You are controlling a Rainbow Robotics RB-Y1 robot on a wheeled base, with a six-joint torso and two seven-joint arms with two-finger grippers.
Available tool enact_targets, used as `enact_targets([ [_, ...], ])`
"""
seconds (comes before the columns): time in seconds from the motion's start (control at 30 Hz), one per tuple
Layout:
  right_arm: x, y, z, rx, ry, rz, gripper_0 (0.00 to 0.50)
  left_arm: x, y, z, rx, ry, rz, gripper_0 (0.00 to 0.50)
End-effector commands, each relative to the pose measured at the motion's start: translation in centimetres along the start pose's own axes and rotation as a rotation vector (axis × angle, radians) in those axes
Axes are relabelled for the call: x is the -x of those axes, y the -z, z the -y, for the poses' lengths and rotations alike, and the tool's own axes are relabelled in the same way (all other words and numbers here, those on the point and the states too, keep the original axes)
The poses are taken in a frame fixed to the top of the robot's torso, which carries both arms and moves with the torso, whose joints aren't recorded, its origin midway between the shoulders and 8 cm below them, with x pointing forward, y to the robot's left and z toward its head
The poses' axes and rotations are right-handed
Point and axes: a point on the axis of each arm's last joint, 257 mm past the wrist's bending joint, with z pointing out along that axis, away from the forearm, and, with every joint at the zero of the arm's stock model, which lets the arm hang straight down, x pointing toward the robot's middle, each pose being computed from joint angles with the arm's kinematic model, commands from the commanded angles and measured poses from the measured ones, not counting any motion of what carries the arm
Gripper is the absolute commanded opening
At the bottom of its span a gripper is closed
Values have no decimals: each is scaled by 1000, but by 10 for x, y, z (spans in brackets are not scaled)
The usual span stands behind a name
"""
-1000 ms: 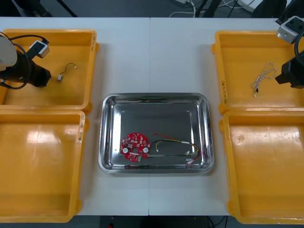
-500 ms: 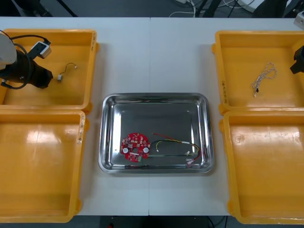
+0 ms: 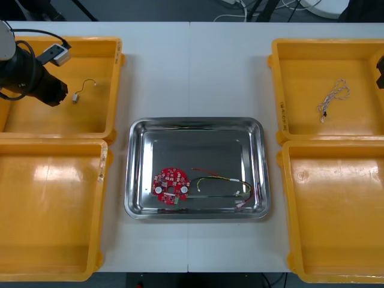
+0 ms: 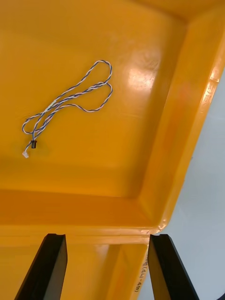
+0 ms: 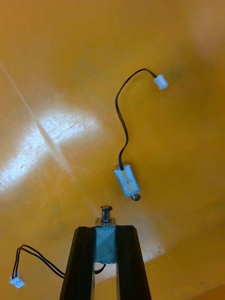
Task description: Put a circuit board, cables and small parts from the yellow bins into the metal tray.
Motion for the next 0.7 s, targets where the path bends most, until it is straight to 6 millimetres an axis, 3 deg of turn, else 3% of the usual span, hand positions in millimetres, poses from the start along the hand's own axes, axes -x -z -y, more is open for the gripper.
enact_targets([
  [0.03, 29, 17, -16, 34, -101, 58, 500, 17, 48, -31, 95, 20, 6, 0],
  [0.23, 32, 10, -36, 77, -187, 57, 500, 26, 70, -9, 95, 66, -25, 0],
  [0.7, 32, 7, -37, 108, -267, 65, 500, 59, 102, 65, 46, 176, -7, 0],
])
